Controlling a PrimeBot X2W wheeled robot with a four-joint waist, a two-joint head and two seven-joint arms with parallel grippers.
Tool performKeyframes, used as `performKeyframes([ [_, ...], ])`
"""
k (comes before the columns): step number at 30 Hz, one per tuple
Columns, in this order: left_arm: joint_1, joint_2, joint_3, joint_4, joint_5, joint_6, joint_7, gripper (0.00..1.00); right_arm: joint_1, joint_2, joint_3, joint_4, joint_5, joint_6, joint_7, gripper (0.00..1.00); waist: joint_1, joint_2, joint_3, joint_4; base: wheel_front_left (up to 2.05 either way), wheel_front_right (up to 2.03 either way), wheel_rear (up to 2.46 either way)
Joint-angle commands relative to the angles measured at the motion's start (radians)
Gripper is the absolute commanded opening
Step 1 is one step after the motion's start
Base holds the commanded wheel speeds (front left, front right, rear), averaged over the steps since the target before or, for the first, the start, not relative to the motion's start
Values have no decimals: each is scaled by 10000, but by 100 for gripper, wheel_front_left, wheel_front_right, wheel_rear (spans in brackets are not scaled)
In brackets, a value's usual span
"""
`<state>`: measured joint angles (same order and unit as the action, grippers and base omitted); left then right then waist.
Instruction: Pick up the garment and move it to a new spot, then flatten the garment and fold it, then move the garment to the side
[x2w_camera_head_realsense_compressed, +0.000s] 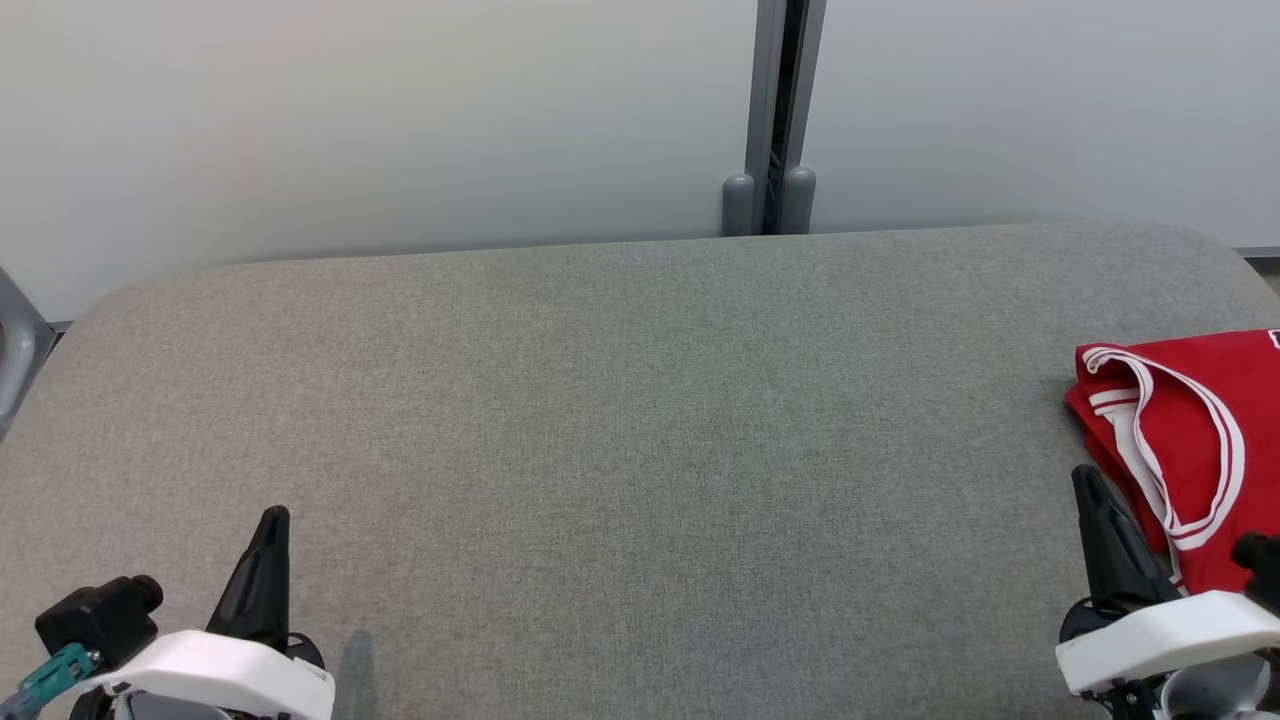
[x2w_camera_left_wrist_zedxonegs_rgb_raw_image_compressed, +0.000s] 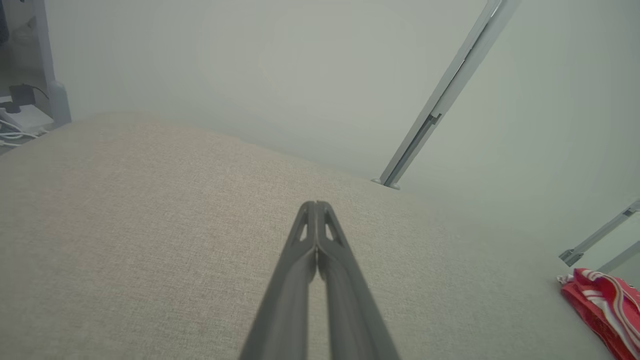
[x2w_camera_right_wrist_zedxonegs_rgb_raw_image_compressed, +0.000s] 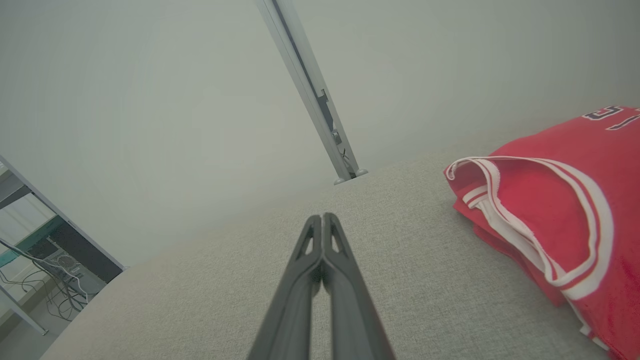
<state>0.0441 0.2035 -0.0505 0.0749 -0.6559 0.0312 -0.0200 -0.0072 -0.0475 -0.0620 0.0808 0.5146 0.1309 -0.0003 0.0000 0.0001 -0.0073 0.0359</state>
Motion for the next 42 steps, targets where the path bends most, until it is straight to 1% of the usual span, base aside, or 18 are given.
performKeyframes([
  [1,-374,60,146,-57,-301,-75,37,0,-305,-69,-21,-60,361,1,-2,0,0,-1,1,-3,0,0,0],
  [23,-1030,-361,848,757,-3087,-551,600,0,-877,-66,97,771,3599,0,122,0,0,-1,37,-79,0,0,0],
  [42,-1493,-662,1345,1315,-4922,-873,999,0,-1257,-64,177,1337,5757,-1,206,0,0,-1,66,-141,0,0,0],
])
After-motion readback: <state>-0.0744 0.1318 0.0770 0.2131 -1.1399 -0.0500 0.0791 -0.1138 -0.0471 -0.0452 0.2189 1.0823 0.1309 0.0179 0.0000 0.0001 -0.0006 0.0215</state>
